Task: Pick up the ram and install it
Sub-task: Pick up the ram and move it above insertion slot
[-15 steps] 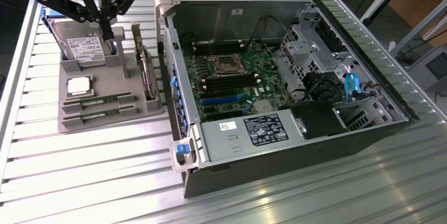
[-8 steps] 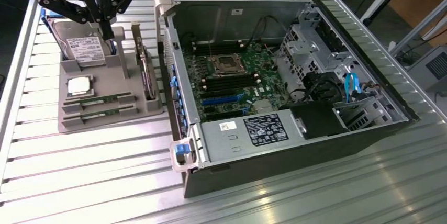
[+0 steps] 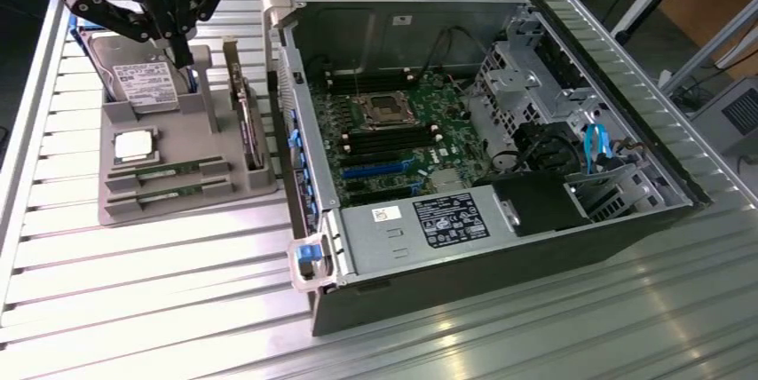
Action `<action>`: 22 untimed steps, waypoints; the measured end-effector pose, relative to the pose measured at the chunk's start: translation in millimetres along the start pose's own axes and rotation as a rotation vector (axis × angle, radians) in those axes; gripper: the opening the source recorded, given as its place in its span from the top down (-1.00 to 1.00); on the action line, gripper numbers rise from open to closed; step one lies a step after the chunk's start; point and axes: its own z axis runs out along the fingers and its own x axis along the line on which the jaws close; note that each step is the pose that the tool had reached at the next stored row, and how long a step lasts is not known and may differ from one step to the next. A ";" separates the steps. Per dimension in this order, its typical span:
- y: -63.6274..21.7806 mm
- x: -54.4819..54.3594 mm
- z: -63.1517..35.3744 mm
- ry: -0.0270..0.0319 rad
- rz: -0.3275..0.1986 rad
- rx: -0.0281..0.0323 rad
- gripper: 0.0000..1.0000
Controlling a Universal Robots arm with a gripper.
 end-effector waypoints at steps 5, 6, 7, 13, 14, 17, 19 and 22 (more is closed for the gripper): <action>0.0 0.0 0.0 0.0038 -0.089 -0.0021 0.80; 0.0 0.0 0.0 0.0046 -0.106 -0.0025 0.80; 0.0 0.0 0.0 0.0051 -0.120 -0.0029 0.80; 0.0 0.0 0.0 0.0099 -0.230 -0.0053 0.80; 0.0 0.0 0.0 0.0109 -0.254 -0.0059 0.80; 0.0 0.0 0.0 0.0138 -0.321 -0.0075 0.80; 0.0 0.0 0.0 0.0160 -0.373 -0.0088 0.80; 0.0 0.0 0.0 0.0186 -0.436 -0.0103 0.80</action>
